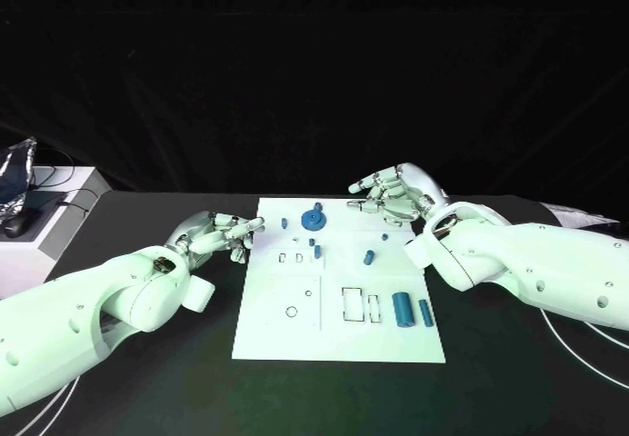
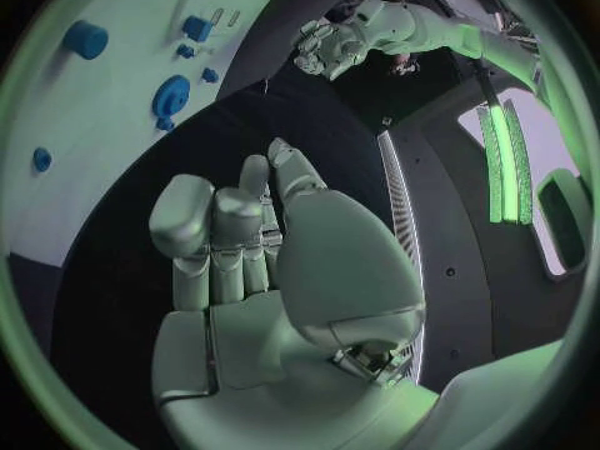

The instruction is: Assemble the parts on the task board

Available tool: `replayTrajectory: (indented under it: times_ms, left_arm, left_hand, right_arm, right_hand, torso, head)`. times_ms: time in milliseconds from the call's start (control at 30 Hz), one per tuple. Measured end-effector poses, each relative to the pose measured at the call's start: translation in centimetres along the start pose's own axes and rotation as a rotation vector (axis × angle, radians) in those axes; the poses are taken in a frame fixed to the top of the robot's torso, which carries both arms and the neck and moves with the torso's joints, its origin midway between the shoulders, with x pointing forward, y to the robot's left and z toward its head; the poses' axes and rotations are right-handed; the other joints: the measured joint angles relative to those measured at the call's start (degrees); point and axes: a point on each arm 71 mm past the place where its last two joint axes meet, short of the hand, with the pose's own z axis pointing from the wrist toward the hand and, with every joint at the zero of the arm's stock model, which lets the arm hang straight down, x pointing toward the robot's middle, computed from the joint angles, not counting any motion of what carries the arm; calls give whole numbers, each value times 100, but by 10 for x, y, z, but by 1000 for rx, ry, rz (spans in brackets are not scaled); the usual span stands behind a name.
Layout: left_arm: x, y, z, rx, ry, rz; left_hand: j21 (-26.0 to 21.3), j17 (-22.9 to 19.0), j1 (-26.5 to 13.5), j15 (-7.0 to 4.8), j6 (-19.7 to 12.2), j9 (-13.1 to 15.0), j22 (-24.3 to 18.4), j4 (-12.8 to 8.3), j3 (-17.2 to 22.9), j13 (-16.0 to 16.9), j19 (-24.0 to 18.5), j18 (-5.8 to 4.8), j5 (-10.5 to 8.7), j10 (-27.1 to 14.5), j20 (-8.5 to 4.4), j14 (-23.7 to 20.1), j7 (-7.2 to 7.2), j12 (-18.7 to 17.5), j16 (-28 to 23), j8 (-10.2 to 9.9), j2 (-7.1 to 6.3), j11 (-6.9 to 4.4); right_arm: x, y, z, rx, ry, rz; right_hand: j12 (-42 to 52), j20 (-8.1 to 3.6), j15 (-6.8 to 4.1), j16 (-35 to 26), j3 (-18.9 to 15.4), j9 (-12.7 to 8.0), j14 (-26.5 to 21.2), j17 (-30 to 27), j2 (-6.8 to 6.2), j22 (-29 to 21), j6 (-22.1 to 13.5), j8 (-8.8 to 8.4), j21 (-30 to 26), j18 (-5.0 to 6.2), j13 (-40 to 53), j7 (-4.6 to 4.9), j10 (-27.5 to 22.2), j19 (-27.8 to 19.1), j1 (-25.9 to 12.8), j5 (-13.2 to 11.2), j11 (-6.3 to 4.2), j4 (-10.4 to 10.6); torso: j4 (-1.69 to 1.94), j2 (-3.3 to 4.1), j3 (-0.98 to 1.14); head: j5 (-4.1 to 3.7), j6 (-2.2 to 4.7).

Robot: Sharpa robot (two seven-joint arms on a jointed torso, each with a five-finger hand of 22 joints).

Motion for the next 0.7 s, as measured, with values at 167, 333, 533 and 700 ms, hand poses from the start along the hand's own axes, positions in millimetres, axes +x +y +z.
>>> replayTrajectory:
  times_ms: [167,333,533,700]
  left_arm:
    - [9,-11,12,-66,49,112]
    - [19,-19,28,-141,91,228]
    - [29,-31,49,-214,115,373]
    - [37,-36,69,-294,139,475]
  left_hand:
    - [274,320,-53,-87,-96,600,265,250,19,536,-2,0,0,-151,-52,101,-135,622,161,537,48,-57]
    - [616,764,-98,-168,-268,1683,1015,792,-378,796,418,0,5,-41,-134,363,-306,878,372,1115,-158,-166]
    - [805,1339,-148,-275,-372,3070,1713,922,-388,993,856,0,26,105,-210,631,-464,963,530,1567,-229,-312]
    - [899,1599,-199,-262,-347,3361,2066,910,-377,1064,1031,1,26,117,-208,697,-489,963,588,1372,-50,-324]
  right_arm:
    - [-13,-10,-2,39,-26,43]
    - [-20,-15,-4,62,-38,59]
    - [-23,-19,-6,77,-44,58]
    - [-22,-21,-8,87,-42,54]
  right_hand:
    - [914,-70,-51,234,-145,464,52,256,158,0,234,434,138,-2,980,-35,-246,7,-160,21,-19,-146]
    - [990,-90,-51,366,-221,1255,51,410,202,-1,-160,896,269,-91,1394,-92,-489,9,-233,57,-178,-222]
    - [968,-90,-51,607,-215,1388,51,712,141,-1,-200,820,546,-92,1535,-54,-500,9,-294,322,-174,-307]
    - [894,-90,-51,621,-215,1451,51,766,141,-1,-204,692,585,-92,1616,-49,-477,8,-294,369,-152,-307]
  torso:
    - [-26,-38,34]
    - [-54,-70,60]
    - [-86,-105,95]
    - [-116,-131,118]
  head:
    - [29,5]
    - [69,14]
    - [158,14]
    - [184,-12]
